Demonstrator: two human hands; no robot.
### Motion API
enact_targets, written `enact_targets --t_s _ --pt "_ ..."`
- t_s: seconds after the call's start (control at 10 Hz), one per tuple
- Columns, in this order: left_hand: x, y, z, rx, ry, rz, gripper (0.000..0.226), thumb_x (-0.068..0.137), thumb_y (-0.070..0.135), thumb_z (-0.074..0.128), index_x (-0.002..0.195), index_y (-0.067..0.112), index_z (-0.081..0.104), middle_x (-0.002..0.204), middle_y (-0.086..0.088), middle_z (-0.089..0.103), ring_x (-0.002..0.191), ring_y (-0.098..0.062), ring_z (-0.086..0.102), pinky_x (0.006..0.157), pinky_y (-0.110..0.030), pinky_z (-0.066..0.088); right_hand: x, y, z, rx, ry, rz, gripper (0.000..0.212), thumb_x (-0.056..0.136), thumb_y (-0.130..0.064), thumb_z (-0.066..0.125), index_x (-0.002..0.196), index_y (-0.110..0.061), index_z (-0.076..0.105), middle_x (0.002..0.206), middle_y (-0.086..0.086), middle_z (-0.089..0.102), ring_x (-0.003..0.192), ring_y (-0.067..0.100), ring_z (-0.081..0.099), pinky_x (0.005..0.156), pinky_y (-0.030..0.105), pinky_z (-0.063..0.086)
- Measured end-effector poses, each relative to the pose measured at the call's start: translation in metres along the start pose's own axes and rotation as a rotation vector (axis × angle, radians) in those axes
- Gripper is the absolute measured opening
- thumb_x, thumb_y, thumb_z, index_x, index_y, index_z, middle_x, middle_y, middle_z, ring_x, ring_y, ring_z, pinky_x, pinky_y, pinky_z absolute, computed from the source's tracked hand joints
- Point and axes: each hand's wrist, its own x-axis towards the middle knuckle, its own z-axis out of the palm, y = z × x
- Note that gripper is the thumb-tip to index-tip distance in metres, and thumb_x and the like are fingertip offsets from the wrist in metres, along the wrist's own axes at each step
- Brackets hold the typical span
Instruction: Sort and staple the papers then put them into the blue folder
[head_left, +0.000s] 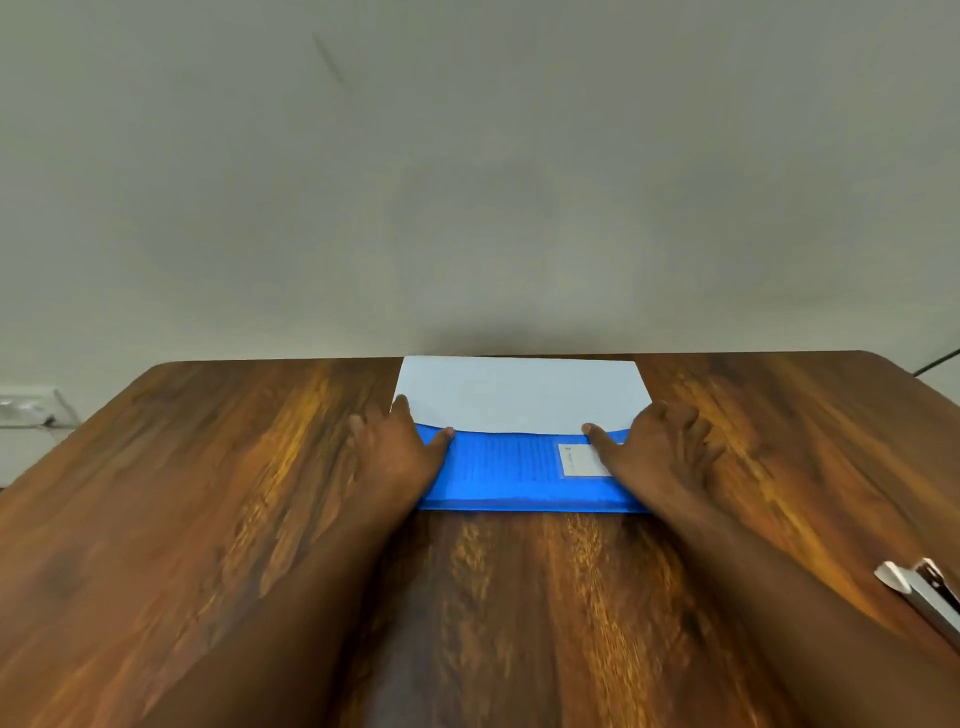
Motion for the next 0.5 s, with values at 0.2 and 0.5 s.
enact_targets --t_s 0.2,0.5 --pt "-0.009 0.014 -0.014 0.2 -0.119 0.01 0.086 0.099 0.074 0.037 0.163 0.019 0.023 0.157 -0.016 0.04 0.144 -0.034 0.036 0.117 -0.048 0.033 -0.009 -0.008 -0.021 -0.073 -0.016 -0.026 0.104 0.087 -0.085 0.041 0.154 -0.007 0.033 0.148 0.014 0.045 0.131 0.032 0.046 0.107 0.048 0.041" --pt "-0.022 0.04 -0.096 0.104 -0.146 0.193 0.098 0.095 0.081 0.01 0.166 0.017 -0.012 0.175 -0.007 -0.01 0.162 -0.025 -0.009 0.13 -0.044 0.002 -0.035 -0.038 -0.1 -0.009 -0.113 -0.284 0.105 0.089 -0.082 -0.006 0.166 -0.011 0.011 0.173 0.012 0.014 0.159 0.031 0.017 0.128 0.053 0.018"
